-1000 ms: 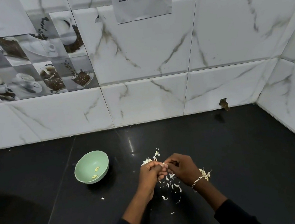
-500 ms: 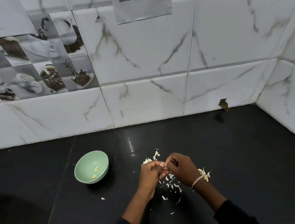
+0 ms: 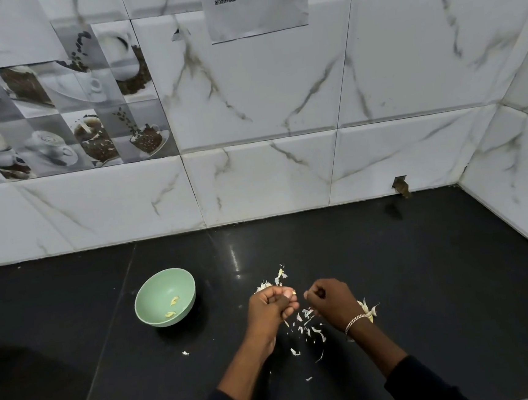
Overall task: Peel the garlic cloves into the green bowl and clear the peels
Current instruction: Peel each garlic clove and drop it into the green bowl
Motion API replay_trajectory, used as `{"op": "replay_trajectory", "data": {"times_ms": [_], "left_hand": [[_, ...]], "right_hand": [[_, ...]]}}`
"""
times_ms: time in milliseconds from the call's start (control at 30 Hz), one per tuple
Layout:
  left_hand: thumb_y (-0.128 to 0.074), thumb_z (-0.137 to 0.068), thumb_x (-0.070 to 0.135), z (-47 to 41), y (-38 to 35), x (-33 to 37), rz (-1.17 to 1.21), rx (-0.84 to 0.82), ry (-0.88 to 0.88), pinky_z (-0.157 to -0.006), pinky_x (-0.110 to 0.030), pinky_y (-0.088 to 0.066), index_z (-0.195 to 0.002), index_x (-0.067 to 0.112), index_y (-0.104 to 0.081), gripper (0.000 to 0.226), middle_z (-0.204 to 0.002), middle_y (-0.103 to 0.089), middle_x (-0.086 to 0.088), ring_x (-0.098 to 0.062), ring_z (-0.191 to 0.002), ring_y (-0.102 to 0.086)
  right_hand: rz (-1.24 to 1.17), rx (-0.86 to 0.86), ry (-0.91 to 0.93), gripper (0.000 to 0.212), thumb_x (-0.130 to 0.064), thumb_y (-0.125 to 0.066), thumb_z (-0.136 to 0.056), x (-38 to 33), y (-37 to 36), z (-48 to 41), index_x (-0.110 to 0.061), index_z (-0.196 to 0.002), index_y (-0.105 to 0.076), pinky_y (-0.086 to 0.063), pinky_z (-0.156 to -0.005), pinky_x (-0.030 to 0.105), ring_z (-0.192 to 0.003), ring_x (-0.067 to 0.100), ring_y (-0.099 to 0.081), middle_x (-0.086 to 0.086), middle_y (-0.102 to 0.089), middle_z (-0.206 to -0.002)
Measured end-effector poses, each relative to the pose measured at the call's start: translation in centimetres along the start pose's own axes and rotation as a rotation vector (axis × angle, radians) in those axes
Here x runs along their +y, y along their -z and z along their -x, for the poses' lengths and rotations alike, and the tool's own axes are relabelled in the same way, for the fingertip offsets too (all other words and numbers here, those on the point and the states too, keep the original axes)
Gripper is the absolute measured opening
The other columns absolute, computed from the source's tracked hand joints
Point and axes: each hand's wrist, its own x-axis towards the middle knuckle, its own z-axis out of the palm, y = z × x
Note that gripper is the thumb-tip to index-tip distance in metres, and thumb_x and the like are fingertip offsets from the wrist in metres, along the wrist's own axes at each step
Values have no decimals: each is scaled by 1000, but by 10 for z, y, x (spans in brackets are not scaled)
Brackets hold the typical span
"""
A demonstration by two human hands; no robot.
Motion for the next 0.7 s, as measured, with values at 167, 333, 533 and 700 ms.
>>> {"op": "replay_trajectory", "data": {"times_ms": [167,333,533,700], "left_hand": [[-66,-94,3,0,1,-3,-29,6,-19,-58,-21,-51,-91,0,-71,7,-78,-71,-12,-15,-66,-65],[-64,-96,4,2,-2,-4,-57,-4,-30,-54,-20,-47,-92,-5,-68,11,-76,-71,-10,-11,-62,-61],[-62,-97,3,2,-6,-4,-123,0,-52,-51,-21,-46,-83,1,-68,15,-70,-68,-9,-12,-59,-60],[-62,-97,4,2,-7,-5,-222,2,-126,-54,-22,-47,-84,0,-67,15,-69,-67,-9,-15,-59,-59]], "right_hand": [[-79,-8,62,14,-10,-73,-82,-4,0,8,-24,-84,-72,-56,-68,29,-68,11,-64,-3,-68,-78],[-124,30,154,4,-20,-79,-82,-14,-1,11,-21,-86,-77,-51,-64,15,-69,6,-66,-6,-72,-77],[-72,4,144,8,-15,-71,-85,-18,0,9,-20,-79,-74,-56,-62,25,-61,9,-68,-1,-72,-68],[-44,24,113,8,-15,-69,-82,-20,-1,9,-17,-75,-72,-51,-58,22,-57,11,-66,0,-70,-62]]}}
